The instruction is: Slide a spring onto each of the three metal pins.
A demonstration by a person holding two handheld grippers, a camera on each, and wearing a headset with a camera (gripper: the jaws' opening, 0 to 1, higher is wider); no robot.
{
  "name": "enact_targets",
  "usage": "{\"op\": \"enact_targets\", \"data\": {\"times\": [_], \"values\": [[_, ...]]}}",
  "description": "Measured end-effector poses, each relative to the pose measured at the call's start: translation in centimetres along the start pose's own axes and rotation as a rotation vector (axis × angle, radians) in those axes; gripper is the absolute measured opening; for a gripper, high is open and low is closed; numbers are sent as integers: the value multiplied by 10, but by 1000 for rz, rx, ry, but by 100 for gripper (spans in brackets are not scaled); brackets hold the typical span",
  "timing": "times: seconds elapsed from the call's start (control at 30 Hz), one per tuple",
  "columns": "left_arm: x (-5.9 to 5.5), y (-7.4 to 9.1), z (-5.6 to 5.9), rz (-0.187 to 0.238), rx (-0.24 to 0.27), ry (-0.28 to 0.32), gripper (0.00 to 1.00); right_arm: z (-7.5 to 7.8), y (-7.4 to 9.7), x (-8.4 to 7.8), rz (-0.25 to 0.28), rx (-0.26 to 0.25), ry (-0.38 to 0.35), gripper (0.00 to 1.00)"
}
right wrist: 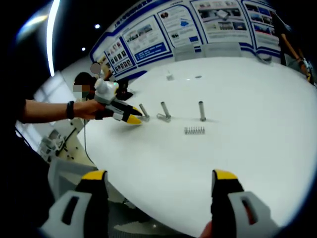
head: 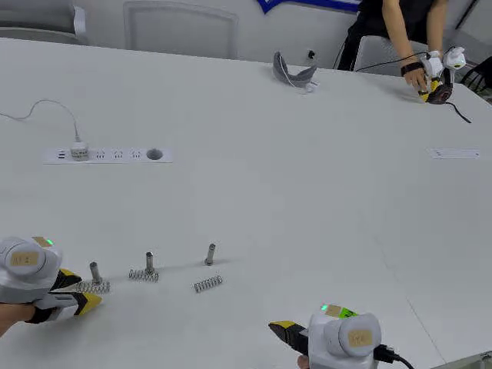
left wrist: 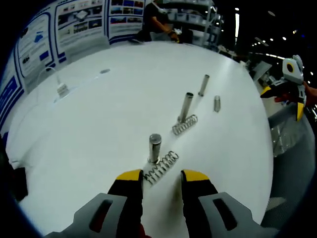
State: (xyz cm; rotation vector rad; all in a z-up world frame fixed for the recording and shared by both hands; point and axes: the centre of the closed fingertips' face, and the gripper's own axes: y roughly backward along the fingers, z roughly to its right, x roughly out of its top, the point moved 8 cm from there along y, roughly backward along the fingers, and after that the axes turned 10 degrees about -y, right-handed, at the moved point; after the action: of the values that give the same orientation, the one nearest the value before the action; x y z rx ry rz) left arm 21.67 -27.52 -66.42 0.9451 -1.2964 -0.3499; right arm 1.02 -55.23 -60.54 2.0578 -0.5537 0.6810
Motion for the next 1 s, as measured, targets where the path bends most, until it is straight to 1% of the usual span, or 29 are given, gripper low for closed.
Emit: {"op": "enact_targets", "data": {"times": [0.07,0.13,0.17,0.27,0.37,0.43,0.53,0.63,0.77,0.87,0.97,1.0], "values": [[-1,-1,1,-7,-3,-11,29,1,1,1,6,-3,-5,88],[-3,-1,4,-24,-4,-31,26,1,1,0,8,-4,-9,88],[-2,-1,4,-19,5,-38,24,1,1,0,5,-6,-8,88],[-3,1,6,-22,1,-45,19,2,2,-2,-3,-8,-6,88],[-4,2,8,-32,2,-72,14,2,3,-1,7,-10,-7,88],[-4,2,9,-31,-3,-74,12,2,3,0,15,-10,-12,88],[-4,2,10,-34,-11,-81,12,2,2,-1,16,-9,-16,88],[-4,1,13,-41,-15,-96,12,1,-1,-4,1,-1,-8,88],[-4,1,13,-36,-13,-86,14,0,-2,-3,1,5,-7,88],[-2,0,14,-47,-17,-121,18,-1,-2,-1,2,5,-5,88],[0,-2,14,-42,-15,-117,17,-1,-2,-1,4,6,-4,88],[0,-3,14,-40,-15,-118,15,-1,-2,-1,3,5,-4,88]]}}
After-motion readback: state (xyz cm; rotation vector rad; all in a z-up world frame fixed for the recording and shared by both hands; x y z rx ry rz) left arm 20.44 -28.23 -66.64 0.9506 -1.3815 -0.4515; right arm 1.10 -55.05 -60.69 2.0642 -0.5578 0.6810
